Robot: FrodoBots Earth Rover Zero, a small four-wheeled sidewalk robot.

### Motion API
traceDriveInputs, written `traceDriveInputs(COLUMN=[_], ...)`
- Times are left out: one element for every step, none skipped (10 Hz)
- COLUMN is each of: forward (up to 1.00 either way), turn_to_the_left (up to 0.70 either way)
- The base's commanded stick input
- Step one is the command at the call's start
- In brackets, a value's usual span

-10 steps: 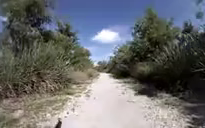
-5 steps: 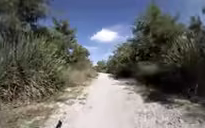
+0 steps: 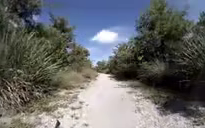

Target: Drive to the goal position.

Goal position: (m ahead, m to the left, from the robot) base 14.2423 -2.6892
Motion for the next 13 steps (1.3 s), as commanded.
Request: traceDriveInputs(forward=[0.85,0.85,0.85,0.85,0.85,0.85,0.85,0.85,0.85,0.85,0.85,0.85,0.85], turn_to_the_left=[0.00,0.00,0.00,0.00,0.00,0.00,0.00,0.00,0.00,0.00,0.00,0.00,0.00])
